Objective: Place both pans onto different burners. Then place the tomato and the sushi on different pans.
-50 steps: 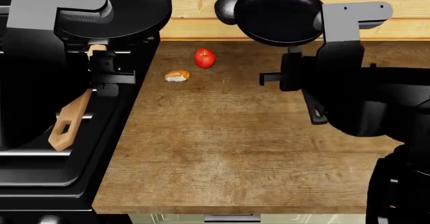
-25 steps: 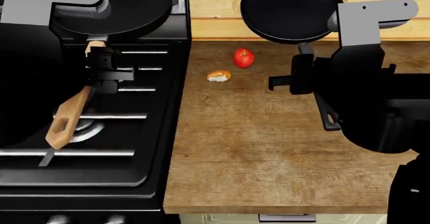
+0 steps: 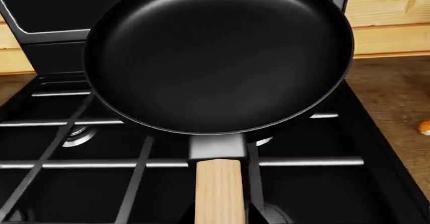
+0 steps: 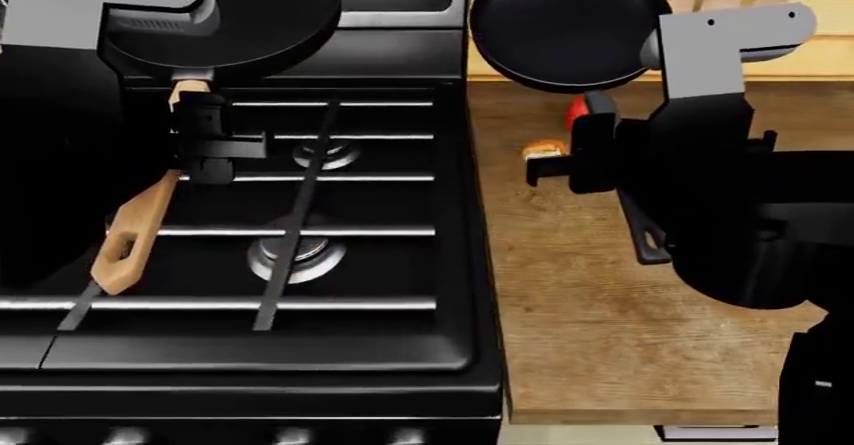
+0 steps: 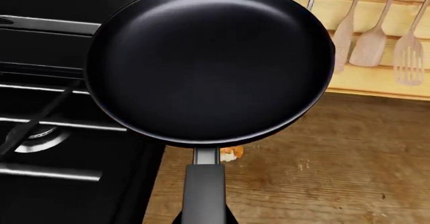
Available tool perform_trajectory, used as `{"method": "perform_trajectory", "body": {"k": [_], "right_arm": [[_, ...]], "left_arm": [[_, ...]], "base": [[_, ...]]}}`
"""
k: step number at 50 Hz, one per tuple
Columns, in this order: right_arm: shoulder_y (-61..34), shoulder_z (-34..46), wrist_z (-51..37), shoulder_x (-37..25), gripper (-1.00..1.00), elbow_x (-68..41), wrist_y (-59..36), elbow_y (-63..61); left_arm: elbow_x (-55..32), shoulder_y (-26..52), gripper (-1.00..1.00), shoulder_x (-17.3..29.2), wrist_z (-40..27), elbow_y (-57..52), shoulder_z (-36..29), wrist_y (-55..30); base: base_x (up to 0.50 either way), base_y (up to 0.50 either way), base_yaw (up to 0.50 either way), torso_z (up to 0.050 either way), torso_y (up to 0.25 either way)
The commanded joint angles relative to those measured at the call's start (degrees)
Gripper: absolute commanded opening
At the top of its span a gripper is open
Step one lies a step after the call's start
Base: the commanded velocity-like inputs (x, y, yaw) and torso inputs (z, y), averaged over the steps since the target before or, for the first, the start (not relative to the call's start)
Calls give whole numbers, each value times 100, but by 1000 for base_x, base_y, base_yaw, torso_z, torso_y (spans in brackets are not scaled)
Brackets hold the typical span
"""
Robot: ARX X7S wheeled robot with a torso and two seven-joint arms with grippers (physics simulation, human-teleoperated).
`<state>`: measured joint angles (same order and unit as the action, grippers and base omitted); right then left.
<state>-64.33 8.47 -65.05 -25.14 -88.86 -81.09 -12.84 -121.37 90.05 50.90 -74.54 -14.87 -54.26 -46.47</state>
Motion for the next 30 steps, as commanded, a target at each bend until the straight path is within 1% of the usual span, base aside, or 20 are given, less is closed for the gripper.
{"method": "perform_trajectory", "body": {"k": [1,30], "right_arm": [[-86,23,65,-41,-100,197,123,-49],[-91,284,167,-114,-100,250,300,-36]], "left_arm": [[211,240,-100,17,-17,71,144,44],[194,287,-100,42,-3,58,125,57]], "base": [[0,500,0,10,10],[0,500,0,1,4]]}}
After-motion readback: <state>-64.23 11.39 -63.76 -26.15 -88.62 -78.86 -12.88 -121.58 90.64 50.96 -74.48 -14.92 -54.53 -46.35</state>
